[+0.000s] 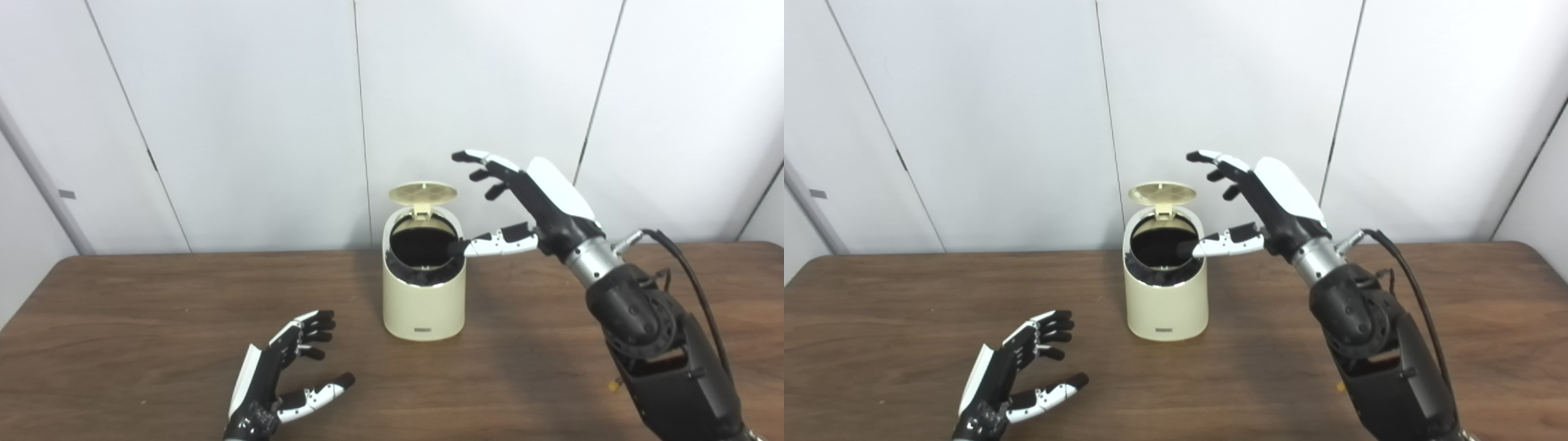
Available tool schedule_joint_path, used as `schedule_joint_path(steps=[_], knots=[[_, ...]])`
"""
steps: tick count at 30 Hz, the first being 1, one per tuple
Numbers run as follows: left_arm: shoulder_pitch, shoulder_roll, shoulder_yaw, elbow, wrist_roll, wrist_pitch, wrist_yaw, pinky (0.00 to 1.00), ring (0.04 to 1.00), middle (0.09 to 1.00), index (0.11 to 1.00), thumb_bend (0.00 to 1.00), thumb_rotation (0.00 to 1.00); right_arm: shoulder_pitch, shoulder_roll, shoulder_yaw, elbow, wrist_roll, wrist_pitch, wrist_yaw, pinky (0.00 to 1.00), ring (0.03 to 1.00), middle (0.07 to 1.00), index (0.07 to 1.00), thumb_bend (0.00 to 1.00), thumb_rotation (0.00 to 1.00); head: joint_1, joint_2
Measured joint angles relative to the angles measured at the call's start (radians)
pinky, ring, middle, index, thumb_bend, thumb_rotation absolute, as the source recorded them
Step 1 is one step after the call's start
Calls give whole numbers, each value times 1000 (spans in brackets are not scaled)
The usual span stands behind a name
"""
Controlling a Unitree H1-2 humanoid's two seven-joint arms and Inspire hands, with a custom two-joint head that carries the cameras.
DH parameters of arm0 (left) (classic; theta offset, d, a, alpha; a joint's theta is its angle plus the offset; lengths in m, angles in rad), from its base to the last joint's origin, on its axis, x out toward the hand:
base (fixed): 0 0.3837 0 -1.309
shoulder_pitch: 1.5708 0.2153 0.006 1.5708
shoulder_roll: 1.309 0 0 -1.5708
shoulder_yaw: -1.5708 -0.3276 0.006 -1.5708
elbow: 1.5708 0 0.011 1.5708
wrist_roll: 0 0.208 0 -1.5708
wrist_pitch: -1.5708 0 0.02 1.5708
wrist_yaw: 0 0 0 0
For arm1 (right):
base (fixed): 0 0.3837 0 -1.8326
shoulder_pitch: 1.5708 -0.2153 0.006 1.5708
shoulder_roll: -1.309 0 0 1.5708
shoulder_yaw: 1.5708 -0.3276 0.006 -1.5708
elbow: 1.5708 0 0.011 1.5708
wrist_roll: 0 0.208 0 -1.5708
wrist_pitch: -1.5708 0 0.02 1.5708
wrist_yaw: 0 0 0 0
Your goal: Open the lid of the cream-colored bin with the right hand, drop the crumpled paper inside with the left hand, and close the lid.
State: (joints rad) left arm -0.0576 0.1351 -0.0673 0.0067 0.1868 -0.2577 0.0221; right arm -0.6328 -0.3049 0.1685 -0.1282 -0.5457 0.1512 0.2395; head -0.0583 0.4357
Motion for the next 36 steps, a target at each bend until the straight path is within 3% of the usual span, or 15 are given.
schedule_joint_path(steps=[6, 13, 18, 28, 36], knots=[[0, 2, -2, 0, 1, 1, -20, 609, 716, 761, 786, 695, 41, -24, -7, 20, 44, -27, 3, 16, 624, 809, 882, 853, 744, 439, 9, -3], [0, 5, -4, 0, 3, 1, -32, 606, 716, 757, 777, 699, 1, -47, -16, 44, 83, -53, -6, 17, 716, 850, 876, 850, 741, 465, 14, -3], [1, 6, -3, 0, 2, 2, -40, 607, 716, 761, 783, 692, 0, -63, -19, 70, 95, -81, -16, 17, 723, 849, 873, 849, 728, 494, 14, -2], [1, 6, 7, 2, -3, 4, -40, 610, 719, 772, 794, 691, 0, -83, -15, 82, 101, -85, -40, 26, 705, 830, 802, 770, 718, 405, 17, 5], [1, 6, 9, 2, -1, 6, -40, 616, 724, 769, 791, 703, 2, -83, -6, 83, 93, -69, -40, 34, 730, 875, 772, 739, 732, 451, 18, 9]])
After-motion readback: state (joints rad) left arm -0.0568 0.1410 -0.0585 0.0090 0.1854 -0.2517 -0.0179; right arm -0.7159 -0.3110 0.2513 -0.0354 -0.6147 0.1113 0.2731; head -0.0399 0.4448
